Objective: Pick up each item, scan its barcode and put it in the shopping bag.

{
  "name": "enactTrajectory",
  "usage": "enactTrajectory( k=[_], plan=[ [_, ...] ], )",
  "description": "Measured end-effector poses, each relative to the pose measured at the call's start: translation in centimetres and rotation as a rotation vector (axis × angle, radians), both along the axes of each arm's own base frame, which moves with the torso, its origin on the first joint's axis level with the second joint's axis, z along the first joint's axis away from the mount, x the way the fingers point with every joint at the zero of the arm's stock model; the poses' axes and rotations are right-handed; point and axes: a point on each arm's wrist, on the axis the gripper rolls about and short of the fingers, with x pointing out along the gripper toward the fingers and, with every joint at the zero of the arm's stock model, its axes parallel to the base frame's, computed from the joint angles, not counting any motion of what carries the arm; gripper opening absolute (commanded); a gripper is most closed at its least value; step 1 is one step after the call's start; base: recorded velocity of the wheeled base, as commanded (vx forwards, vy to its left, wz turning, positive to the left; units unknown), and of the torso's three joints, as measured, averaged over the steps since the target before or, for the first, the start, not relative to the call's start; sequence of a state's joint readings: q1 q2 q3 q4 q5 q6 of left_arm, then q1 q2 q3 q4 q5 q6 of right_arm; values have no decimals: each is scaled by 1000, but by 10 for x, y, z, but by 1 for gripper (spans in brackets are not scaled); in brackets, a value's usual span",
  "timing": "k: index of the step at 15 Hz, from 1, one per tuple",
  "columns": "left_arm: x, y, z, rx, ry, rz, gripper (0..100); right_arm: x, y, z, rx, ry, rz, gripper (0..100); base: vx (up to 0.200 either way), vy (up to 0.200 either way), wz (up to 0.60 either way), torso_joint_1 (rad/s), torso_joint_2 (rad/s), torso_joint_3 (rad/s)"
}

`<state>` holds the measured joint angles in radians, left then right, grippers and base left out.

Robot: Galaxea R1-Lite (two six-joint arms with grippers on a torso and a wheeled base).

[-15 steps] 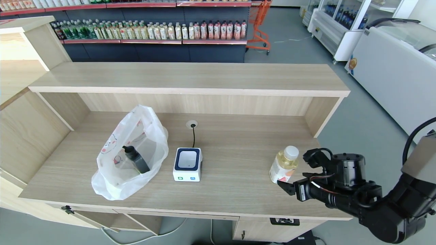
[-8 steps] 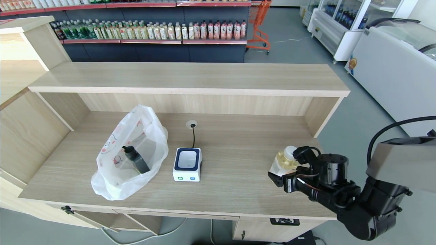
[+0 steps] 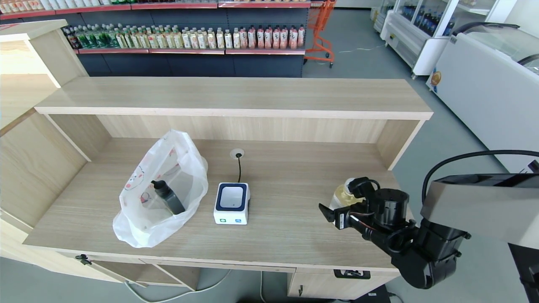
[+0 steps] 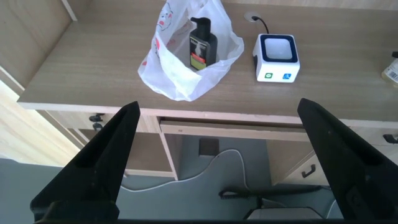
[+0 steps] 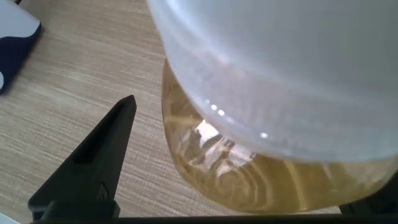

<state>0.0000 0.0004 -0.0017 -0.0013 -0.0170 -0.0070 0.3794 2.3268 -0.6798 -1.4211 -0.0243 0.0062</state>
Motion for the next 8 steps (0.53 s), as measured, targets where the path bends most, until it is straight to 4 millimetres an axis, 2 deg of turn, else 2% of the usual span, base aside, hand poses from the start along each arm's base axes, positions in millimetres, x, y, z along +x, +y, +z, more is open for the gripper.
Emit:
enactTrajectory(
  k=[6,7,8],
  plan=[
    [0,0,0,0,0,0,100,11,5,-1,5,-32,8,100,0,0,0,0,0,0],
    [0,0,0,0,0,0,100,12,6,0,7,-38,9,0,0,0,0,0,0,0],
    [0,0,0,0,0,0,100,15,7,2,10,-50,8,0,0,0,0,0,0,0]
  ],
)
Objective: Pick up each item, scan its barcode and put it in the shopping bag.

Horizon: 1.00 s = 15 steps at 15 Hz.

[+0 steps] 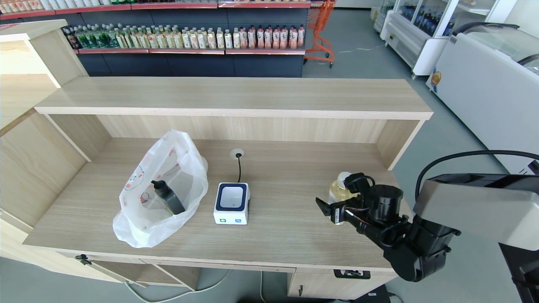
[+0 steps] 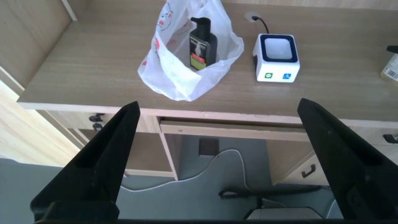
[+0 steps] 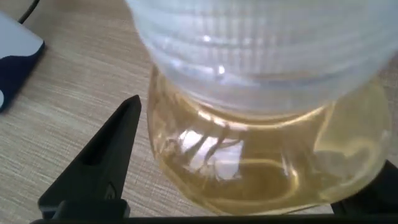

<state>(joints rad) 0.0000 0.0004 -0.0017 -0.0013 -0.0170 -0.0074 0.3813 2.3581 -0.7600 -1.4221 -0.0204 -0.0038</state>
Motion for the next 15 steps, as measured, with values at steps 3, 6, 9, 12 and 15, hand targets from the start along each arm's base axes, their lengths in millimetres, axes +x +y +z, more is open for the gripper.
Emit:
enactTrajectory(
  k=[3,6,9,12,15],
  plan=[
    [0,0,0,0,0,0,100,4,2,4,-14,-32,4,0,0,0,0,0,0,0],
    [0,0,0,0,0,0,100,2,1,3,-35,-44,8,0,0,0,0,0,0,0],
    [0,0,0,0,0,0,100,-6,1,-2,-83,-47,23,0,0,0,0,0,0,0],
    [0,0,0,0,0,0,100,-15,-3,-9,-94,-4,23,0,0,0,0,0,0,0],
    [0,0,0,0,0,0,100,-18,-5,-10,-68,20,15,0,0,0,0,0,0,0]
  ],
)
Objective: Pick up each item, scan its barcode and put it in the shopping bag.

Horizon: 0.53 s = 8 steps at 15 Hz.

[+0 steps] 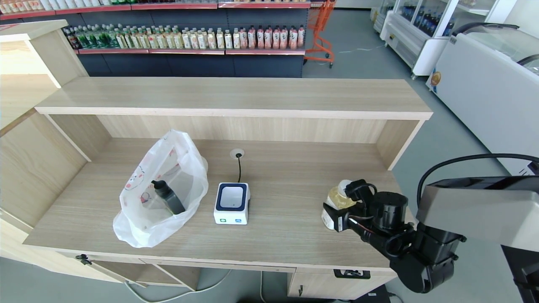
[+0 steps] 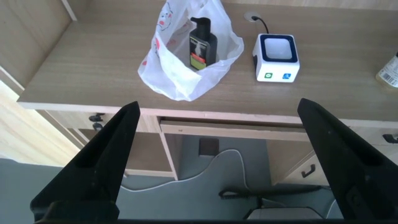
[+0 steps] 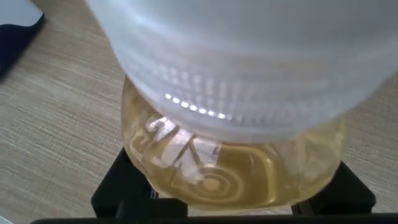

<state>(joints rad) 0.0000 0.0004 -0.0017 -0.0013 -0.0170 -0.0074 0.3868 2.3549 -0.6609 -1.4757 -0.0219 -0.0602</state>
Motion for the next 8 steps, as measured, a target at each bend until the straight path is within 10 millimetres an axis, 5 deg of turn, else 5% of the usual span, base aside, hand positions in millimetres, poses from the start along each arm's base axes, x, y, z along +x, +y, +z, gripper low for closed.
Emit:
enactTrajectory(
  k=[3,8],
  plan=[
    [0,0,0,0,0,0,100,-2,0,12,65,12,-10,0,0,0,0,0,0,0],
    [0,0,0,0,0,0,100,-18,-8,75,324,91,79,0,0,0,0,0,0,0]
  ],
)
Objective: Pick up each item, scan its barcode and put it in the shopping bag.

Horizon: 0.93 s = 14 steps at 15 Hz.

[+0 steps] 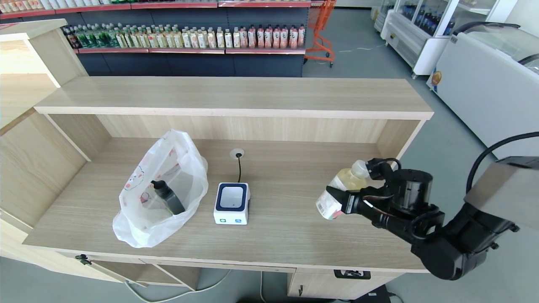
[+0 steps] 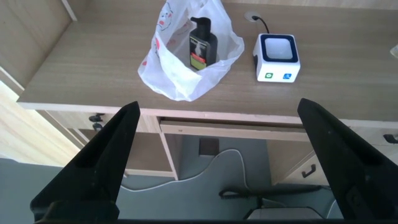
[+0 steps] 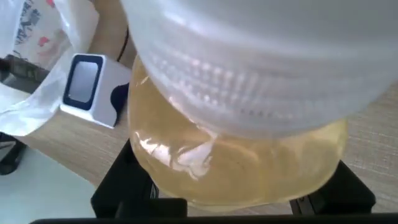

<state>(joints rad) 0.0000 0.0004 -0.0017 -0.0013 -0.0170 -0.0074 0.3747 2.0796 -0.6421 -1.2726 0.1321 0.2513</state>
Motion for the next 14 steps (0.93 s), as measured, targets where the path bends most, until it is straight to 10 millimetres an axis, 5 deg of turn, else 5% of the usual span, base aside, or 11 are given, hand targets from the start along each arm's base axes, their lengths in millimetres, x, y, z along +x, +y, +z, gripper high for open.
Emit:
enactTrajectory(
  k=[3,7,14],
  plan=[
    [0,0,0,0,0,0,100,-39,-13,42,132,63,326,0,0,0,0,0,0,0],
    [0,0,0,0,0,0,100,-84,-13,73,179,32,597,0,0,0,0,0,0,0],
    [0,0,0,0,0,0,100,-118,9,86,189,16,755,0,0,0,0,0,0,0]
  ],
)
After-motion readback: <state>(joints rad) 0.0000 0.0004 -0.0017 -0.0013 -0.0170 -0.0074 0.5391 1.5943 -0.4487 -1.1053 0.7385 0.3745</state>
